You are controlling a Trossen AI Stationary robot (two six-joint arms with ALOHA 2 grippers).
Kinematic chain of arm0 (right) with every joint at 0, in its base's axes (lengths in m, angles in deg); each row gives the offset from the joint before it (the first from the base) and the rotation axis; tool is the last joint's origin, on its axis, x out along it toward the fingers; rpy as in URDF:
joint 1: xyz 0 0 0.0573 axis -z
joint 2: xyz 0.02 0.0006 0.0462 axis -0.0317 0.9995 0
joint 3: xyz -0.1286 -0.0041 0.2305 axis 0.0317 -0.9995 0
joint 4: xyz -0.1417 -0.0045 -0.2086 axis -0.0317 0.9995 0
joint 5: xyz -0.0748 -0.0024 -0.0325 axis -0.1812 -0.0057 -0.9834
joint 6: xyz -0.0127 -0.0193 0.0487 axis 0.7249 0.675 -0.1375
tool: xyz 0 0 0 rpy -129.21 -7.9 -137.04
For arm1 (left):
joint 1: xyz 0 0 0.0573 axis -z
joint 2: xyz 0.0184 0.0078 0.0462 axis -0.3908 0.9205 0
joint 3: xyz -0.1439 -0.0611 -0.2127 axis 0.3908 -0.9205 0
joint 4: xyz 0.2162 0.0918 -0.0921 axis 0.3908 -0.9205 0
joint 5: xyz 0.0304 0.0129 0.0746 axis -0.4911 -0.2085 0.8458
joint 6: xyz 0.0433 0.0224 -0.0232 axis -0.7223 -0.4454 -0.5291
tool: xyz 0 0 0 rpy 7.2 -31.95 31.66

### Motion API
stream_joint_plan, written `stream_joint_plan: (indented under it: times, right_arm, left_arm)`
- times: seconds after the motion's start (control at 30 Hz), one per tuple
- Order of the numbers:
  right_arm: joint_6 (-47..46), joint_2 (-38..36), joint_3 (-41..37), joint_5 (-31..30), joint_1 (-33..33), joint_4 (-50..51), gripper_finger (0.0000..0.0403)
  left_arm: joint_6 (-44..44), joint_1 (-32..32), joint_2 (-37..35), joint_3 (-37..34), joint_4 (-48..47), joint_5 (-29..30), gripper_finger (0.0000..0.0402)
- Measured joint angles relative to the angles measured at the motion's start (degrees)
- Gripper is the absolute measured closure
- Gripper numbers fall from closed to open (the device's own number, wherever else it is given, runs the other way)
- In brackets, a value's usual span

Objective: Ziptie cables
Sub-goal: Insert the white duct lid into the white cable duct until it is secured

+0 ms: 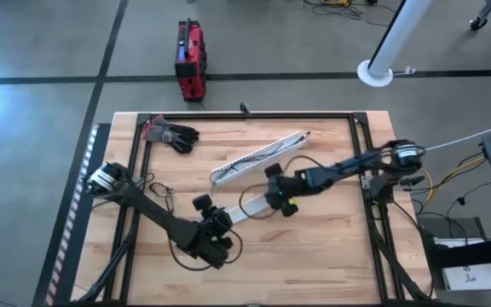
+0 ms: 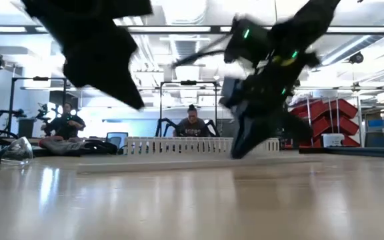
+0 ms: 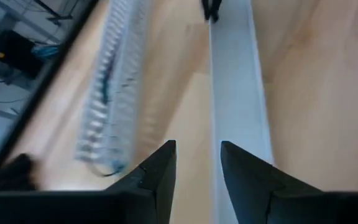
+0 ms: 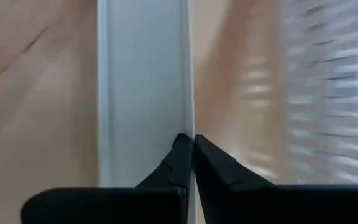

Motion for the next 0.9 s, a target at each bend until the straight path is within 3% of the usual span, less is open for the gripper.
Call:
stream_joint_plan:
  times: [0.1, 0.3, 0.43, 0.63, 0.7, 0.77, 0.9]
  right_arm:
    - [0.4, -3.9, 0.1, -13.0, -5.4, 3.7, 0.0402]
    - [4.7, -7.8, 0.2, -37.5, -18.1, 5.7, 0.0403]
    - [11.6, -7.5, 0.2, -51.5, -24.8, 5.2, 0.0403]
    - [22.6, -5.9, 0.3, -63.5, -31.4, 4.0, 0.0403]
    - [28.0, -5.2, 0.5, -64.8, -33.0, 3.6, 0.0403]
    - [32.4, -4.5, 0.8, -64.9, -34.4, 1.9, 0.0403]
    - [40.1, -3.9, 1.7, -64.8, -36.7, -0.9, 0.0403]
  left_arm:
    - [-0.3, 0.1, -4.2, 0.0, -4.6, 0.1, 0.0272]
    - [-5.8, -0.3, -13.7, -1.4, -4.9, -0.8, 0.0220]
    - [-8.9, -2.4, -19.5, -3.5, 1.4, -8.2, 0.0186]
    - [-21.4, -7.1, -22.8, -8.2, 25.2, -32.6, 0.0156]
    - [-24.1, -9.2, -22.7, -9.6, 30.3, -38.4, 0.0152]
    - [-26.1, -11.4, -22.0, -10.3, 34.6, -41.6, 0.0151]
    - [-29.1, -14.4, -22.0, -11.5, 35.5, -40.0, 0.0150]
